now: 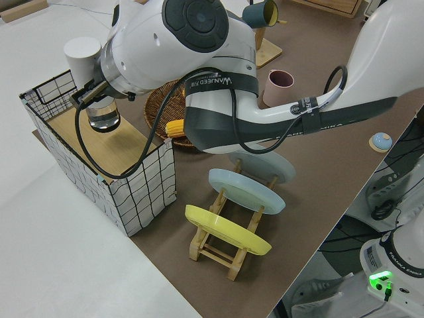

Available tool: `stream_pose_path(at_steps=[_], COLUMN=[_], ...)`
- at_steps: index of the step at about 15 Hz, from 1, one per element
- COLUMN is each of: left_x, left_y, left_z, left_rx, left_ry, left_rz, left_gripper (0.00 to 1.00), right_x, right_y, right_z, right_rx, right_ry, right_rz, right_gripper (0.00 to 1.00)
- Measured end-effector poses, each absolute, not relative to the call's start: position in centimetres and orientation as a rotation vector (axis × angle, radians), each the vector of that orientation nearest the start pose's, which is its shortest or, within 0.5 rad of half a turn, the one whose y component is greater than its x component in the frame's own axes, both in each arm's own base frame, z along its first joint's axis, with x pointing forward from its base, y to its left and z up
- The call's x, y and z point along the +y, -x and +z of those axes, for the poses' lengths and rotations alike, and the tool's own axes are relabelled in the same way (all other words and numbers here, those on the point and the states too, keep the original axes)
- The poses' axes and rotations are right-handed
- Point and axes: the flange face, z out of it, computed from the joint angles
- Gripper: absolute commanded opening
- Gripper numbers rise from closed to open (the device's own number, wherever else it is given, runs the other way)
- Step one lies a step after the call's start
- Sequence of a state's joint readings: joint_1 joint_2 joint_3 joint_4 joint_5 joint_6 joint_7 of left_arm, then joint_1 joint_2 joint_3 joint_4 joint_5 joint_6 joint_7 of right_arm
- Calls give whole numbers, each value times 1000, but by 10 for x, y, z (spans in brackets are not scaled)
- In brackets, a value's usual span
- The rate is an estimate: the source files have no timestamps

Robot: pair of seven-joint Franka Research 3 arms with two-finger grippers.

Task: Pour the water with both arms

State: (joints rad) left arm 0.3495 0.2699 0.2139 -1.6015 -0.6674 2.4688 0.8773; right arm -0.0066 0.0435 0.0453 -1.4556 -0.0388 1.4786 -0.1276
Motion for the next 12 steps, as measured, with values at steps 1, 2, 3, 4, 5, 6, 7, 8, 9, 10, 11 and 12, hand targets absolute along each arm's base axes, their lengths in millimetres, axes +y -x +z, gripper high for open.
stream_pose_path(at_steps=[1, 2, 3, 4, 5, 6, 7, 8, 9, 10, 11, 12], left_x=[354, 356, 358, 362, 365, 369, 371, 372, 373, 373, 373, 373], left_y=[-591, -593, -595, -595, -594, -593, -592, -592, -592, -592, -593, -595], left_z=[540, 533, 524, 517, 513, 511, 509, 507, 505, 502, 499, 496], left_rx=[-74, -63, -55, -58, -65, -70, -74, -78, -80, -82, -83, -85], left_ry=[2896, 2898, 2896, 2896, 2896, 2896, 2896, 2898, 2900, 2904, 2909, 2914], left_rz=[-1198, -1228, -1250, -1253, -1250, -1244, -1240, -1238, -1235, -1230, -1225, -1222], left_gripper=[0, 0, 0, 0, 0, 0, 0, 1, 6, 8, 8, 22], right_x=[17, 17, 17, 17, 17, 17, 17, 17, 17, 17, 17, 17], right_y=[-559, -559, -559, -559, -559, -559, -559, -559, -559, -559, -559, -559], right_z=[646, 646, 646, 646, 646, 646, 646, 646, 646, 646, 646, 646], right_rx=[-259, -259, -259, -259, -259, -259, -259, -259, -259, -259, -259, -259], right_ry=[3167, 3167, 3167, 3167, 3167, 3167, 3167, 3167, 3167, 3167, 3167, 3167], right_rz=[35, 35, 35, 35, 35, 35, 35, 35, 35, 35, 35, 35], right_gripper=[987, 987, 987, 987, 987, 987, 987, 987, 987, 987, 987, 987])
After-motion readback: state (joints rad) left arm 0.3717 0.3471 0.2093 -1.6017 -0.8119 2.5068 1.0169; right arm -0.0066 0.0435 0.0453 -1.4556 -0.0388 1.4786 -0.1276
